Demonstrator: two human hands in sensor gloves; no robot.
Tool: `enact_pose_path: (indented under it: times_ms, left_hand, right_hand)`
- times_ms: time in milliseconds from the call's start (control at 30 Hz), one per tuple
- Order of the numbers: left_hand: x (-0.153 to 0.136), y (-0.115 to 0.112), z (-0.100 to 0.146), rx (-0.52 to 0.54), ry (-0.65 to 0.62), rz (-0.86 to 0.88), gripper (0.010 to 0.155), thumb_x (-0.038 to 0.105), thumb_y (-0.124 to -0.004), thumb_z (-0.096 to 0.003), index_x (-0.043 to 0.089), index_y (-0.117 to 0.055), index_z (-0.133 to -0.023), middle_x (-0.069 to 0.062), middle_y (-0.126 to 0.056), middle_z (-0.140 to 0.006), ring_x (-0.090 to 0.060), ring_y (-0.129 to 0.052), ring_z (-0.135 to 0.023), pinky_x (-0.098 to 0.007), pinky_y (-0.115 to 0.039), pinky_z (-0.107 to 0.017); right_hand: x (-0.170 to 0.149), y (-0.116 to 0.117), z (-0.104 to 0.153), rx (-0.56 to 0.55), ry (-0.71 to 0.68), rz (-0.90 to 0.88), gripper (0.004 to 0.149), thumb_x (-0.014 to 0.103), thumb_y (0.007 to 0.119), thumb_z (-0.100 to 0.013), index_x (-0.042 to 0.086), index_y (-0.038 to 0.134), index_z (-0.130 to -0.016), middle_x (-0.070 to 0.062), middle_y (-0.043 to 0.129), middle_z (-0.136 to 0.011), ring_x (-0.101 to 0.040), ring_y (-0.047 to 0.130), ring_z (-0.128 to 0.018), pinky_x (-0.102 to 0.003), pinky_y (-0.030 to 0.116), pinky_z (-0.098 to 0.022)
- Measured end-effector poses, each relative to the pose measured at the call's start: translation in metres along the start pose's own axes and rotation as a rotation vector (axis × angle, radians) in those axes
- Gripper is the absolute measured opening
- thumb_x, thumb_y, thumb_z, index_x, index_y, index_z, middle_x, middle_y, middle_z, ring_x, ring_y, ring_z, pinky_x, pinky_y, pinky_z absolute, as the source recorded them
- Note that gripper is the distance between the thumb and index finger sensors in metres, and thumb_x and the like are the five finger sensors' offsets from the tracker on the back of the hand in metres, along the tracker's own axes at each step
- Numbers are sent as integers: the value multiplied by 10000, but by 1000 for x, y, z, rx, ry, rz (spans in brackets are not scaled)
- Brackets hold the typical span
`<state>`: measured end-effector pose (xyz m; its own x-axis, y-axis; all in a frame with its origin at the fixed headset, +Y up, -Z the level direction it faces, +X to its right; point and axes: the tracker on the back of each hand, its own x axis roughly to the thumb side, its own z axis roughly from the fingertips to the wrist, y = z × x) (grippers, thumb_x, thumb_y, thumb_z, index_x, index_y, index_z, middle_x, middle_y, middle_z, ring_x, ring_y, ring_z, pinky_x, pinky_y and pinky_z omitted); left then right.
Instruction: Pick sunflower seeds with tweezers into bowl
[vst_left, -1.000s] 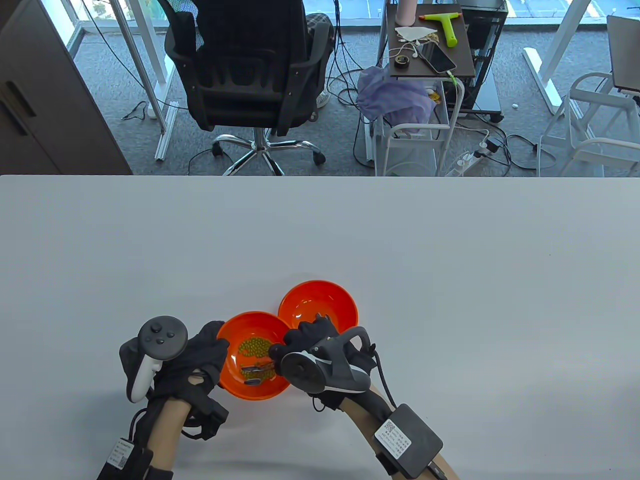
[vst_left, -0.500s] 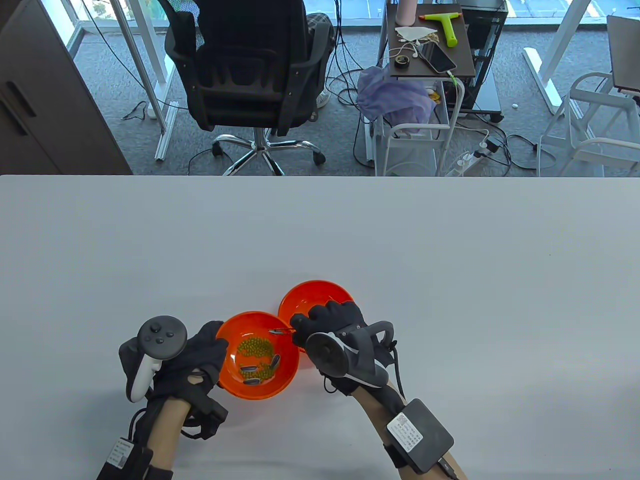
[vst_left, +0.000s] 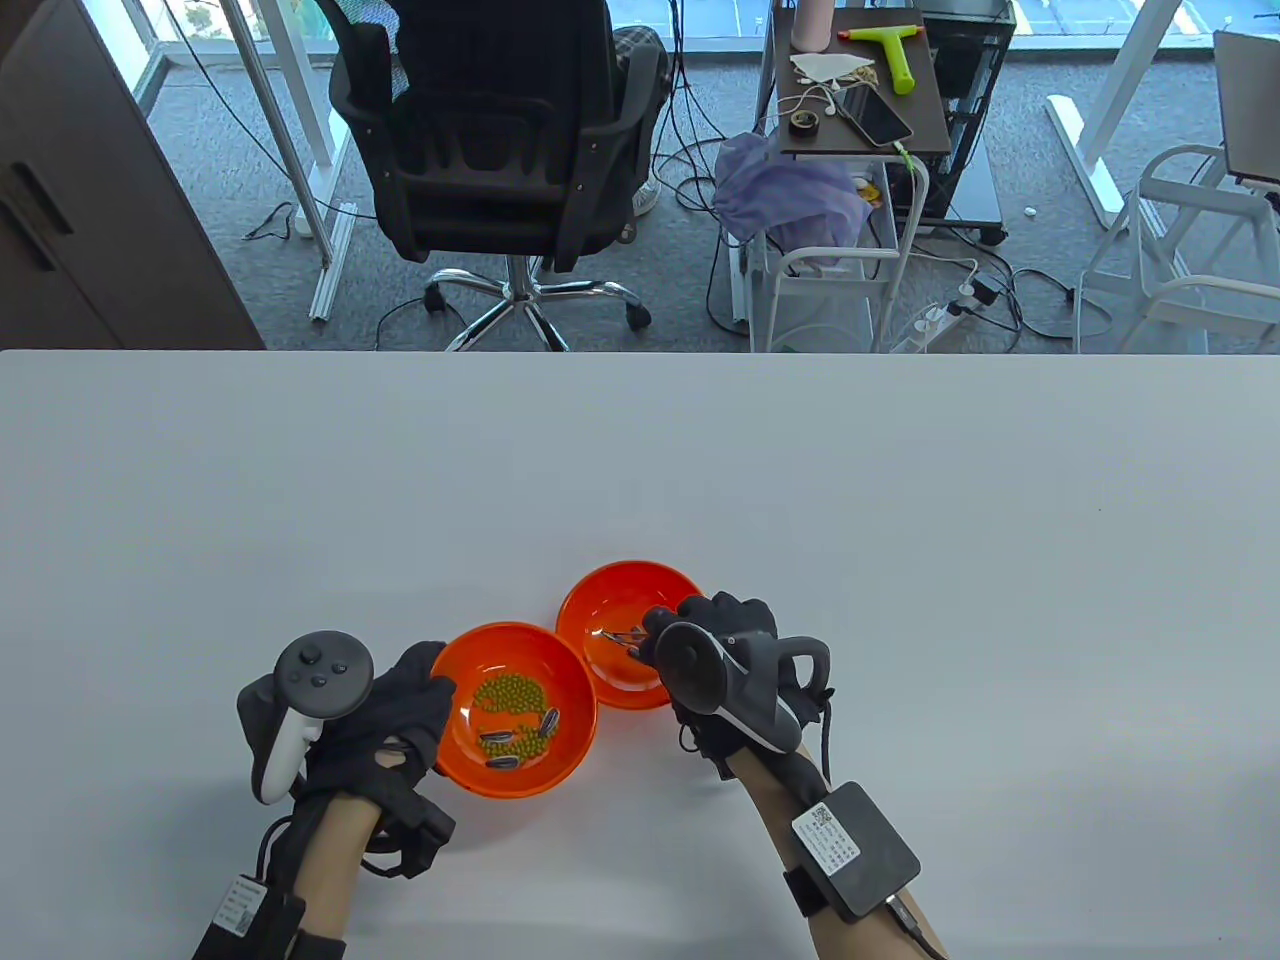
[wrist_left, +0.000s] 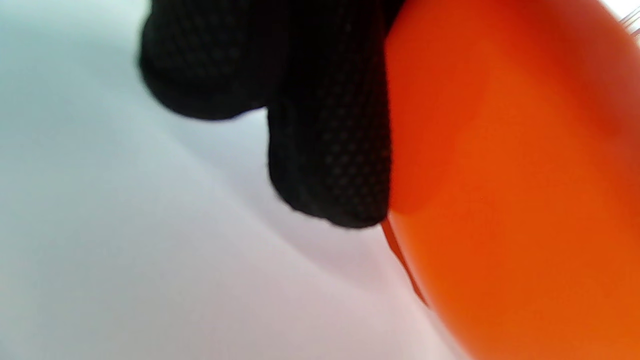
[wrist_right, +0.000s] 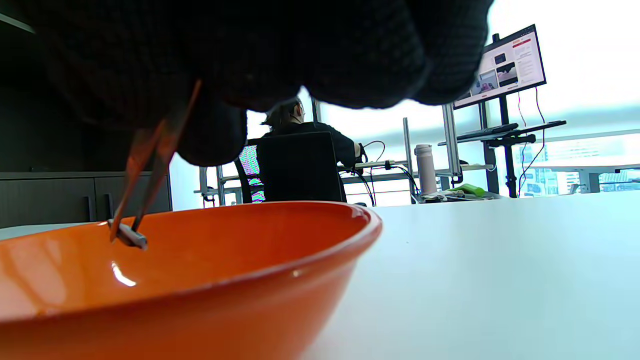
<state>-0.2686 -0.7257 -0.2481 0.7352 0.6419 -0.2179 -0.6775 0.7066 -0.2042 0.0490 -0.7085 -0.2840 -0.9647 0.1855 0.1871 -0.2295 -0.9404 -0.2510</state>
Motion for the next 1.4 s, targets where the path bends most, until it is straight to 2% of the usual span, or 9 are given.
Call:
enact_pose_path:
  times_ms: [200,367,533,767,1000,1400]
  left_hand:
    - [0,0,0,0,1,-1,516,362,-720,-485,199,-719,-974,-85,-983,-723,-172,-1169,-261,-332,-978,-235]
    - [0,0,0,0,1,-2,516,362,-721,-484,198,-720,-974,-85,-984,-722,-172,-1169,-259,-332,-979,-233]
    - [0,0,0,1,0,-3,516,362,-720,-485,199,-719,-974,-84,-983,-723,-172,-1169,-261,-332,-978,-236]
    - [1,-1,0,0,-1,-4,511,362,-720,-485,200,-724,-969,-84,-983,-722,-171,-1169,-261,-331,-979,-235]
    - [1,-1,0,0,-1,-4,515,362,-720,-485,199,-720,-973,-84,-983,-723,-172,-1169,-262,-332,-978,-236]
    - [1,-1,0,-2,-8,-1,517,362,-720,-485,198,-719,-975,-84,-982,-724,-173,-1169,-260,-332,-978,-235]
  right_hand:
    - [-2,5,-1,25,22,34,390,473,923,-286,331,1060,-622,169,971,-403,-110,976,-334,-408,849,-515]
    - [-1,-1,0,14,38,6,399,486,916,-286,346,1051,-634,175,970,-412,-107,979,-344,-407,848,-518]
    - [5,-14,1,-2,27,-124,402,492,912,-286,349,1049,-637,177,968,-415,-106,979,-351,-406,847,-522]
    - [32,-29,9,11,-100,-231,399,492,915,-283,364,1046,-637,176,967,-426,-108,977,-375,-409,836,-541]
    - [68,-22,22,110,-278,-159,400,491,918,-282,361,1048,-636,172,968,-425,-112,978,-375,-414,835,-542]
    - [81,-7,30,118,-331,-73,405,501,915,-281,359,1047,-636,179,970,-410,-110,983,-353,-407,846,-524]
